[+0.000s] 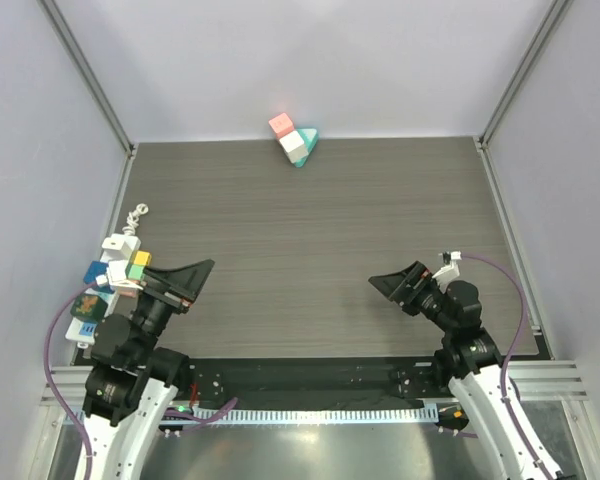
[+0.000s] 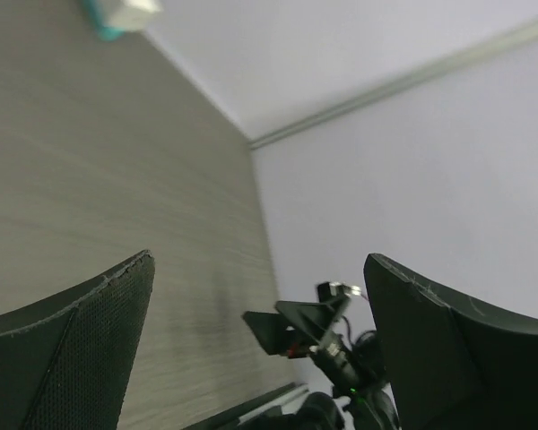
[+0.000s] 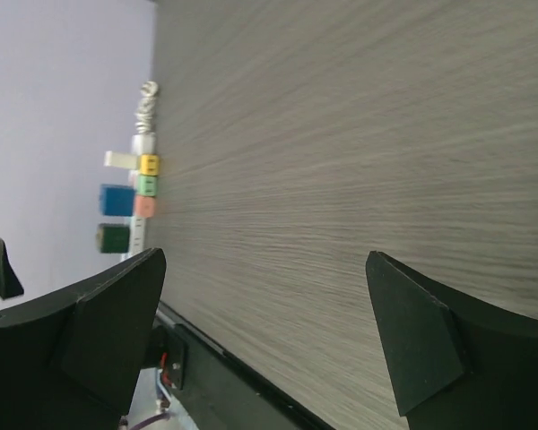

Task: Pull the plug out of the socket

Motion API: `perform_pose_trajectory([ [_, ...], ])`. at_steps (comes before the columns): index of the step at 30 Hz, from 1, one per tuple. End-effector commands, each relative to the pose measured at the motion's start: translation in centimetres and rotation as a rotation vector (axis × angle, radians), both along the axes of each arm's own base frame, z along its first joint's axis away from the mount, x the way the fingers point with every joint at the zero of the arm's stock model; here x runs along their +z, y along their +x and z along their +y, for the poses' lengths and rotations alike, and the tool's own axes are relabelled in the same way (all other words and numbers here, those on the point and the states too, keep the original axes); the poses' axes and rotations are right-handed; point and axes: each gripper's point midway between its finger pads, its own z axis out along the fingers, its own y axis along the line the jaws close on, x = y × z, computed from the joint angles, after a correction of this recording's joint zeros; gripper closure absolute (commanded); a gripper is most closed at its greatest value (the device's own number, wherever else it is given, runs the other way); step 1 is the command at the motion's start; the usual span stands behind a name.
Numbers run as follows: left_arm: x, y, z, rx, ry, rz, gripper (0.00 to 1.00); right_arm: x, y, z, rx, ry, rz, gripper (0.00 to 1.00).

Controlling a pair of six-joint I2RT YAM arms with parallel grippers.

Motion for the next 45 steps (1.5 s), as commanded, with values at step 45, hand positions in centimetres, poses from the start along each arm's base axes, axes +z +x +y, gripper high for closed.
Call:
perform_pose_trajectory([
  [45, -6.5, 1.3, -2.6, -0.143, 0.173, 0.214, 0.00, -0.9, 47.6, 13.1, -0.136, 0.063, -0.191, 0.14],
])
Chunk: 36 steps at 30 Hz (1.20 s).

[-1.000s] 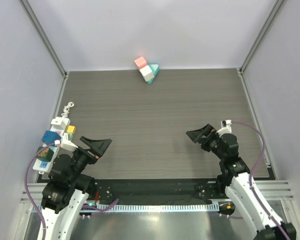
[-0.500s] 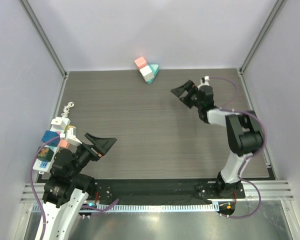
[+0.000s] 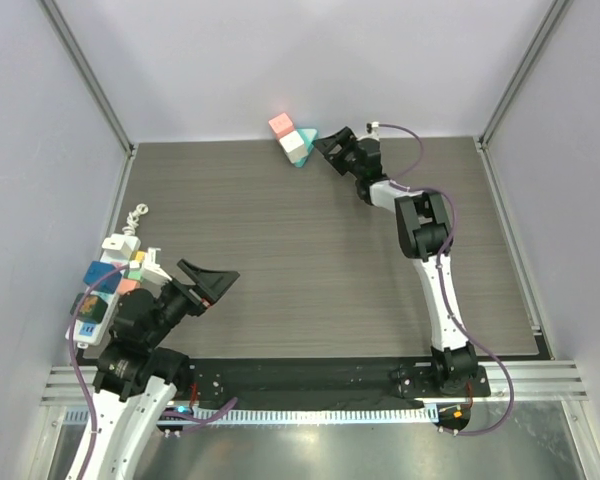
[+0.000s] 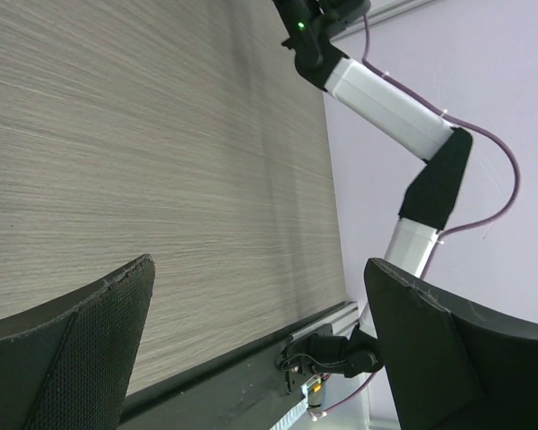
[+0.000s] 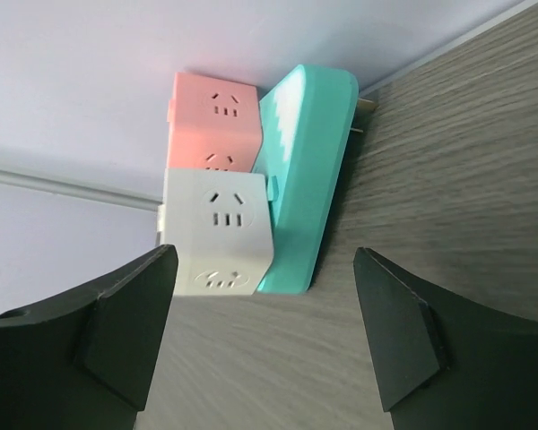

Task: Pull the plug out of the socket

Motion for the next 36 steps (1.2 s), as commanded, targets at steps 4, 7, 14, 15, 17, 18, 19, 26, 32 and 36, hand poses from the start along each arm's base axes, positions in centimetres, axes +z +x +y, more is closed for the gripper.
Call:
perform_pose_trajectory([
  [4, 2.0, 0.6, -0.5, -0.024, -0.006, -0.072, 0.00, 0.6, 3.4, 2.4, -0.099, 0.018, -0.068, 0.21],
  [7, 1.8, 0.7, -0.5, -0.024, 0.005, -0.066, 0.00, -0.4, 4.2, 2.8, -0.122, 0.045, -0.076, 0.25],
  [14, 2.1, 1.0, -0.3, -0.016, 0.017, -0.074, 0.00, -2.9, 5.3, 2.7, -0.187, 0.072, -0.042, 0.31],
  [15, 2.2, 1.0, -0.3, -0.015, 0.016, -0.079, 0.00, -3.3, 5.4, 2.9, -0.186, 0.076, -0.037, 0.33],
  [17, 2.2, 1.1, -0.4, -0.015, 0.016, -0.077, 0.00, -3.3, 5.8, 2.9, -0.188, 0.082, -0.043, 0.35],
  [18, 2.2, 1.2, -0.4, -0.016, 0.018, -0.076, 0.00, -2.8, 6.0, 3.1, -0.186, 0.098, -0.054, 0.36],
  [19, 2.3, 1.2, -0.4, -0.014, 0.018, -0.077, 0.00, -2.9, 6.1, 3.1, -0.187, 0.101, -0.050, 0.37],
  [26, 2.4, 1.2, -0.4, -0.015, 0.009, -0.064, 0.00, -3.6, 6.1, 3.6, -0.230, 0.067, -0.019, 0.41],
  [32, 2.5, 1.4, -0.4, -0.009, 0.000, -0.066, 0.00, -4.9, 5.6, 4.3, -0.275, 0.005, 0.043, 0.37],
  [36, 2.4, 1.5, -0.5, -0.011, 0.002, -0.058, 0.00, -5.6, 5.6, 5.0, -0.280, 0.042, 0.057, 0.37],
])
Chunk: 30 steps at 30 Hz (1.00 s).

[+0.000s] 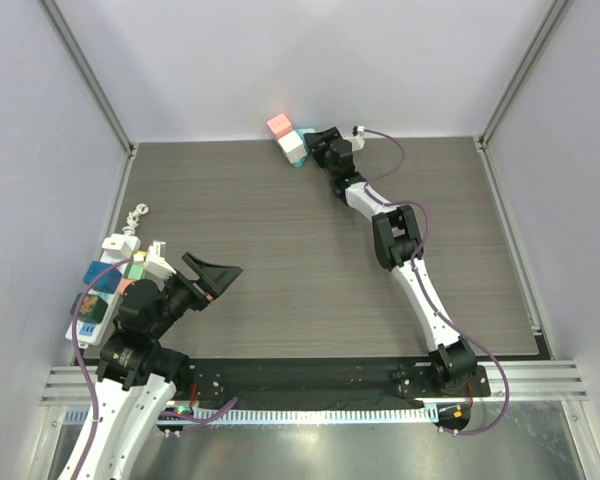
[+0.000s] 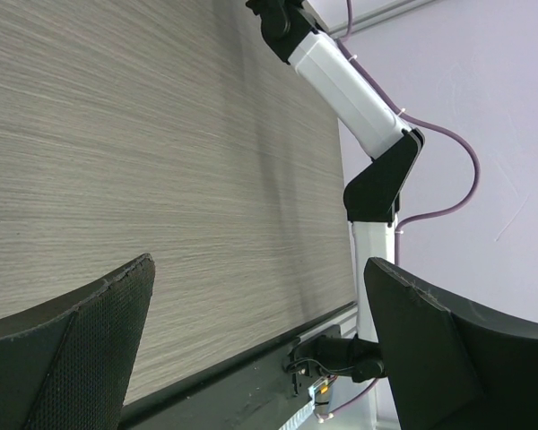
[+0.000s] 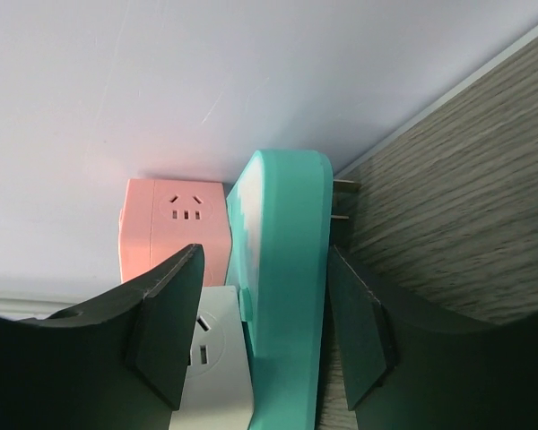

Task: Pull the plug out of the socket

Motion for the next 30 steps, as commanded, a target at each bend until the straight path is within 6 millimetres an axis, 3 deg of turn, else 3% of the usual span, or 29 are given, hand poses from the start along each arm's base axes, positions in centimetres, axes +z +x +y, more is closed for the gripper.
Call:
perform_pose_trajectory([
  [1, 2.8, 0.3, -0.2, -0.009, -0.025, -0.078, 0.00, -2.9, -0.6, 1.2, -0.019, -0.016, 0.068, 0.37],
  [13, 3.0, 0.0, -0.2, -0.009, -0.026, -0.077, 0.00, -1.7, -0.5, 2.4, -0.084, -0.008, 0.024, 0.41],
  [22, 3.3, 0.2, 0.3, 0.021, -0.021, -0.080, 0.00, 0.0, -0.9, 3.8, -0.033, -0.001, -0.023, 0.77],
  [23, 3.4, 0.3, 0.4, 0.026, -0.022, -0.081, 0.00, -0.8, -1.2, 3.9, -0.020, -0.007, -0.005, 0.83],
  [24, 3.4, 0.3, 0.4, 0.029, -0.022, -0.079, 0.00, 0.9, -1.4, 4.1, -0.008, 0.006, -0.030, 0.87],
  [25, 3.5, 0.4, 0.5, 0.034, -0.022, -0.076, 0.00, 1.1, -1.7, 4.5, 0.021, 0.008, -0.030, 0.93],
  [26, 3.5, 0.4, 0.5, 0.037, -0.022, -0.072, 0.00, 0.1, -2.2, 4.4, 0.030, -0.004, -0.005, 0.96],
  [27, 3.5, 0.4, 0.5, 0.039, -0.022, -0.069, 0.00, 0.5, -2.5, 4.6, 0.045, 0.003, -0.012, 0.98],
  [28, 3.5, 0.3, 0.5, 0.039, -0.021, -0.067, 0.00, 2.3, -2.7, 4.8, 0.059, 0.013, -0.032, 0.99],
  [30, 3.7, 0.3, 0.6, 0.041, -0.013, -0.067, 0.00, 1.5, -3.9, 5.1, 0.104, 0.007, -0.013, 0.99],
])
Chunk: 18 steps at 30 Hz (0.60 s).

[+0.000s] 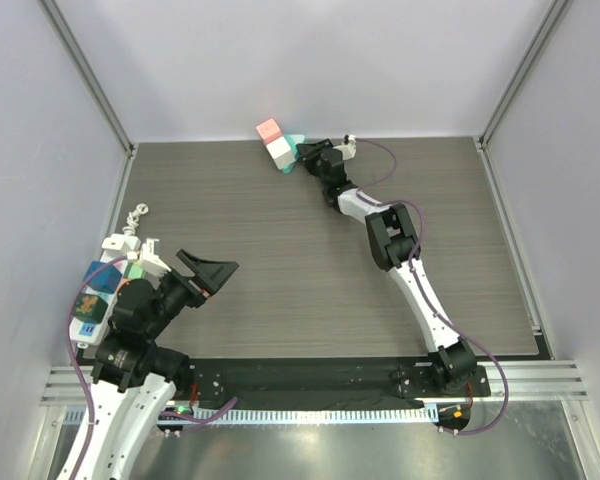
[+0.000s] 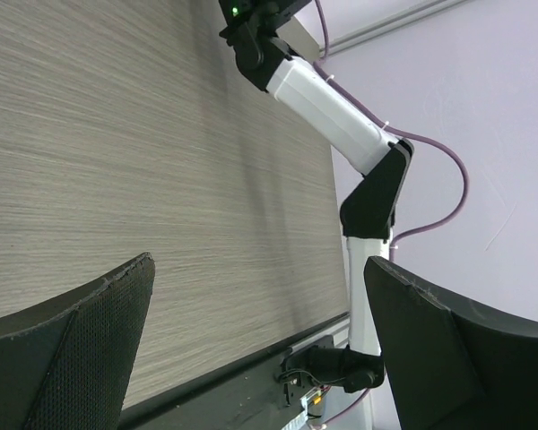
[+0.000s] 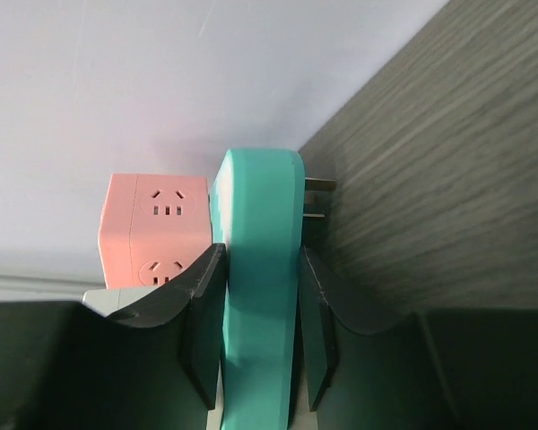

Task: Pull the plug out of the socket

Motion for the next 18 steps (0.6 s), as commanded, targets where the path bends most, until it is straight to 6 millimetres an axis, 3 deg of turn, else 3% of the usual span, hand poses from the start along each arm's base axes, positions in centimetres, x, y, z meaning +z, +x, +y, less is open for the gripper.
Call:
perform_pose_trajectory([
  [1, 1.8, 0.0, 0.3, 0.011, 0.002, -0.031, 0.00, 5.5, -2.4, 2.3, 0.118, 0.001, -0.054, 0.99],
  [2, 1.6, 0.1, 0.3, 0.012, 0.015, -0.023, 0.00, 4.2, -3.5, 2.2, 0.138, -0.005, -0.036, 0.99],
  [3, 1.9, 0.0, 0.5, 0.012, 0.034, -0.033, 0.00, 4.9, -4.1, 2.1, 0.142, 0.005, -0.043, 0.99],
  [4, 1.4, -0.1, 0.5, 0.007, 0.053, -0.010, 0.00, 7.5, -4.7, 1.9, 0.139, 0.017, -0.075, 0.99],
  [5, 0.9, 0.1, 0.5, 0.008, 0.072, 0.018, 0.02, 5.9, -6.0, 1.4, 0.136, 0.004, -0.043, 0.99],
  [9, 0.2, 0.2, 0.0, -0.043, 0.125, 0.088, 0.11, 6.5, -9.6, 0.8, 0.174, 0.012, -0.029, 0.99],
  [10, -0.3, 0.3, -0.4, -0.065, 0.134, 0.108, 0.17, 4.4, -11.3, 0.1, 0.174, 0.011, 0.024, 0.99],
  [11, -0.6, 0.4, -0.6, -0.082, 0.138, 0.125, 0.18, 6.9, -12.3, -0.1, 0.179, 0.035, -0.028, 0.99],
  [12, -1.3, 0.8, -0.9, -0.097, 0.153, 0.162, 0.18, 7.3, -13.3, -0.3, 0.183, 0.039, -0.034, 0.99],
  [13, -1.7, 0.9, -1.0, -0.105, 0.164, 0.177, 0.18, 4.9, -15.2, -1.1, 0.185, 0.012, 0.013, 0.99],
  [14, -2.2, 1.1, -1.1, -0.114, 0.180, 0.194, 0.18, 5.3, -16.2, -1.2, 0.190, 0.010, -0.006, 0.99],
  [15, -2.9, 1.4, -1.2, -0.117, 0.190, 0.222, 0.17, 7.1, -17.3, -1.5, 0.192, 0.013, -0.035, 0.99],
  [16, -3.3, 1.7, -1.4, -0.122, 0.202, 0.230, 0.17, 5.1, -19.0, -2.0, 0.198, -0.011, 0.004, 0.99],
  [18, -4.0, 2.4, -1.8, -0.131, 0.233, 0.247, 0.15, 6.1, -20.6, -2.3, 0.209, -0.026, -0.020, 0.99],
])
